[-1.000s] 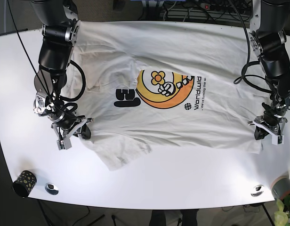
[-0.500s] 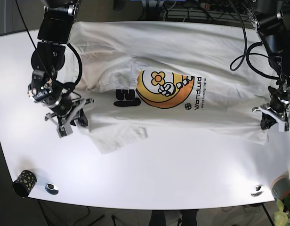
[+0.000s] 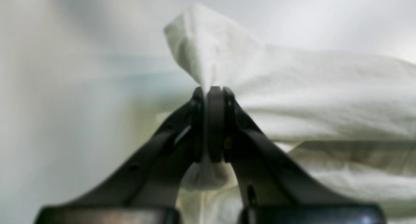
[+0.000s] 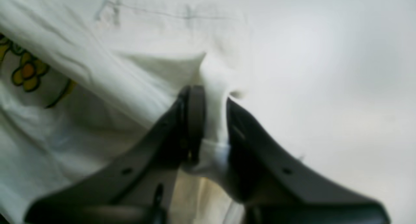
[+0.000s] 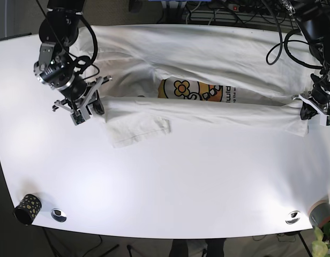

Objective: Fold the T-shirt properly
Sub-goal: 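Lift the held edges and fold them over toward the collar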

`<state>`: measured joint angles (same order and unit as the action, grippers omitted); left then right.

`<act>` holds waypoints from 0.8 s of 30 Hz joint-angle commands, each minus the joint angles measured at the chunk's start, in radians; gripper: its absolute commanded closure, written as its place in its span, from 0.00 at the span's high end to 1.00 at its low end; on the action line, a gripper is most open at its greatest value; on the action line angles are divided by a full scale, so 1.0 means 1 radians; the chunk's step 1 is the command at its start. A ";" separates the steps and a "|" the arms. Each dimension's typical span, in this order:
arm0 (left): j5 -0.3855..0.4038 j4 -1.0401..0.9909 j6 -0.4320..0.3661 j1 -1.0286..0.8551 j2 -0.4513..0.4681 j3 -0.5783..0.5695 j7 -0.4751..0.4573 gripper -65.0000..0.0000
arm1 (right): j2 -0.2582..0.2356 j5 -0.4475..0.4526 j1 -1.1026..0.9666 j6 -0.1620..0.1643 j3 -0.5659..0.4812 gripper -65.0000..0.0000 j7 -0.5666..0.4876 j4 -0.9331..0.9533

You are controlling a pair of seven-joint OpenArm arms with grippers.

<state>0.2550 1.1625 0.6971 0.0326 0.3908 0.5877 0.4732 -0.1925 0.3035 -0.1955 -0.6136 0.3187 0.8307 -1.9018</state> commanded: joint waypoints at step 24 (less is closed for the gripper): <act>0.017 0.179 0.001 -0.280 0.029 0.117 0.112 0.19 | 0.092 0.075 -0.259 0.004 0.115 0.33 -0.030 -0.055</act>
<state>0.2653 1.3235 0.7040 -0.2462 0.3916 0.6983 0.5968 -0.0971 0.3706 -0.4484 -0.6067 0.4088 0.8173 -1.9450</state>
